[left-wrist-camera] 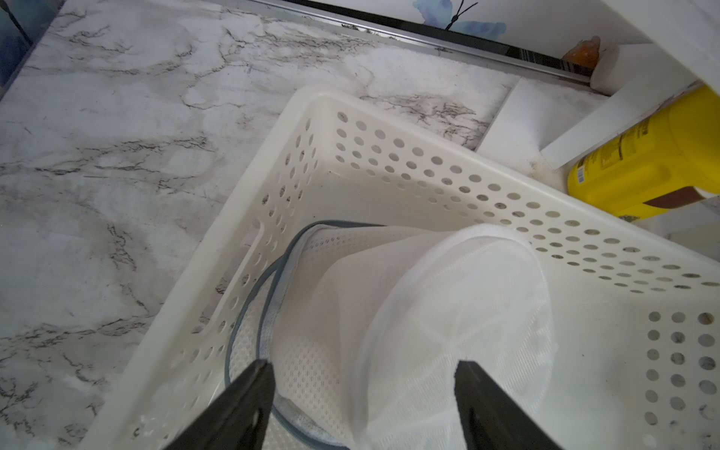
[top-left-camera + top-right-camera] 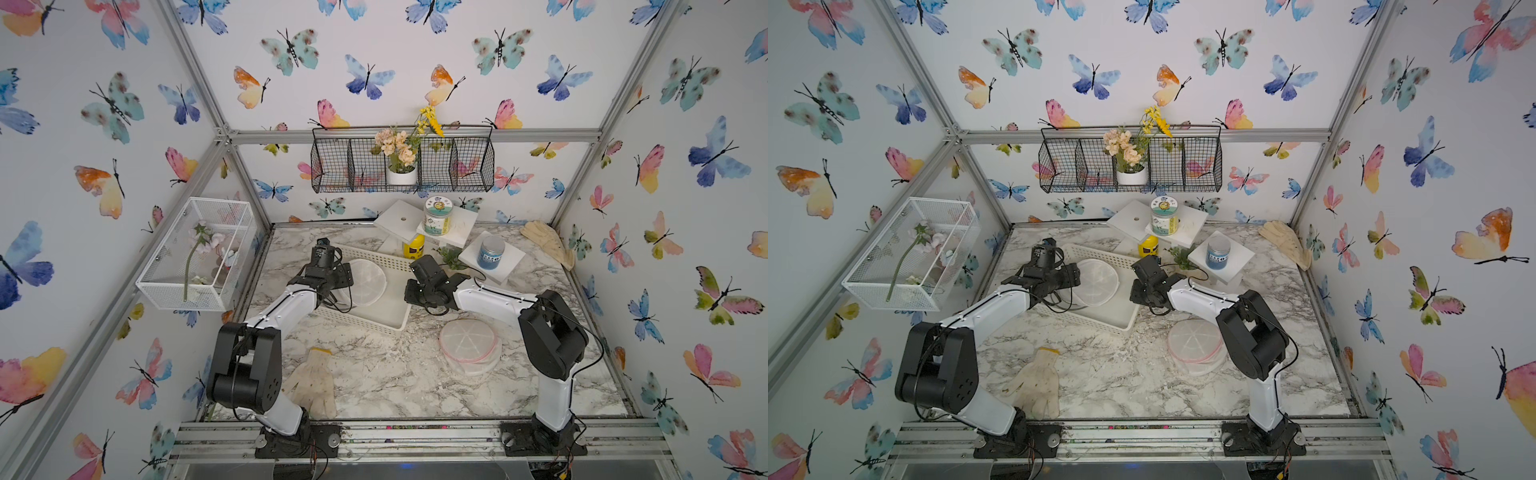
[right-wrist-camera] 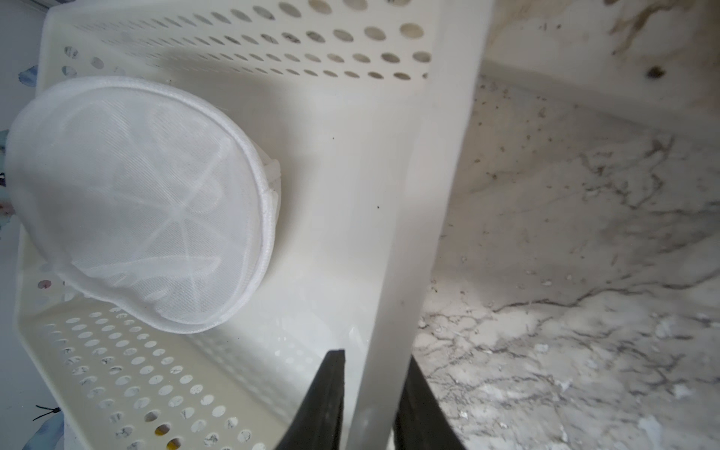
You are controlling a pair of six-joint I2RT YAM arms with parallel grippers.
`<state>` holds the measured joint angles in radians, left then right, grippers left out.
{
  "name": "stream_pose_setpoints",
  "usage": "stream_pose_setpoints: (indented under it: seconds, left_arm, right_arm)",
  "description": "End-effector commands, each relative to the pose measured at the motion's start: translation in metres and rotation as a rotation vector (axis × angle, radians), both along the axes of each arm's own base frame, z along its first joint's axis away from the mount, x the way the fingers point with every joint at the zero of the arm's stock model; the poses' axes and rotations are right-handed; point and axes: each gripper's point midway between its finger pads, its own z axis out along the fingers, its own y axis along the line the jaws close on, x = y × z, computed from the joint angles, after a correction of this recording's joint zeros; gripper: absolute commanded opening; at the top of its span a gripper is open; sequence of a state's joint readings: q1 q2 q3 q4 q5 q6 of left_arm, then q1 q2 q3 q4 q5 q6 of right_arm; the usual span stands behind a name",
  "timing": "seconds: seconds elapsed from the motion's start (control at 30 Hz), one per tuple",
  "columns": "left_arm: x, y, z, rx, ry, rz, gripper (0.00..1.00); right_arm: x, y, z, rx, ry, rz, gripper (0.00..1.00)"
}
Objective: Turn the laundry bag inside out
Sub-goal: Pick up the laundry bag and place it in the bin.
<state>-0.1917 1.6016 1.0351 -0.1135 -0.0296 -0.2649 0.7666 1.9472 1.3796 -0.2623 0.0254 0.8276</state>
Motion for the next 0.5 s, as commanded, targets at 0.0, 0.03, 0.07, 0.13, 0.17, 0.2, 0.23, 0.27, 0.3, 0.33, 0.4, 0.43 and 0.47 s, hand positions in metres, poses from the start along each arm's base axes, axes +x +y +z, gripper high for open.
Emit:
stream_pose_setpoints:
  seconds: [0.0, 0.03, 0.07, 0.13, 0.17, 0.2, 0.23, 0.27, 0.3, 0.33, 0.4, 0.43, 0.47]
  left_arm:
    - [0.007, -0.016, -0.01, -0.069, 0.027, -0.084, 0.71]
    - [0.009, -0.015, -0.014, -0.072, 0.034, -0.077, 0.69]
    - [0.01, -0.014, -0.018, -0.073, 0.043, -0.07, 0.67]
    - [0.013, -0.013, -0.023, -0.076, 0.051, -0.057, 0.63]
    - [0.015, -0.012, -0.026, -0.075, 0.054, -0.052, 0.6]
    - [0.016, -0.01, -0.027, -0.073, 0.055, -0.043, 0.58]
    - [0.017, -0.008, -0.028, -0.073, 0.058, -0.035, 0.55]
    - [0.019, -0.007, -0.029, -0.074, 0.059, -0.03, 0.51]
    - [0.02, -0.006, -0.03, -0.076, 0.06, -0.027, 0.45]
    - [0.021, -0.006, -0.029, -0.078, 0.058, -0.027, 0.41]
    - [0.022, -0.007, -0.027, -0.087, 0.055, -0.031, 0.33]
    - [0.023, -0.009, -0.026, -0.092, 0.051, -0.036, 0.27]
    - [0.023, -0.01, -0.023, -0.099, 0.046, -0.04, 0.22]
  right_arm:
    - [0.006, 0.003, 0.001, -0.047, -0.037, 0.032, 0.23]
    - [0.007, 0.004, 0.001, -0.048, -0.039, 0.037, 0.22]
    - [0.007, 0.005, 0.001, -0.05, -0.041, 0.044, 0.22]
    - [0.009, 0.007, 0.001, -0.052, -0.045, 0.054, 0.21]
    - [0.01, 0.009, 0.001, -0.052, -0.047, 0.058, 0.21]
    - [0.01, 0.009, 0.002, -0.054, -0.049, 0.061, 0.2]
    - [0.011, 0.01, 0.001, -0.055, -0.049, 0.063, 0.2]
    - [0.012, 0.01, 0.001, -0.058, -0.053, 0.064, 0.2]
    - [0.013, 0.01, 0.0, -0.06, -0.053, 0.064, 0.2]
    - [0.013, 0.011, 0.0, -0.061, -0.054, 0.063, 0.2]
    - [0.016, 0.011, -0.001, -0.066, -0.06, 0.06, 0.2]
    - [0.018, 0.011, -0.001, -0.071, -0.063, 0.057, 0.2]
    - [0.02, 0.011, -0.001, -0.077, -0.067, 0.053, 0.2]
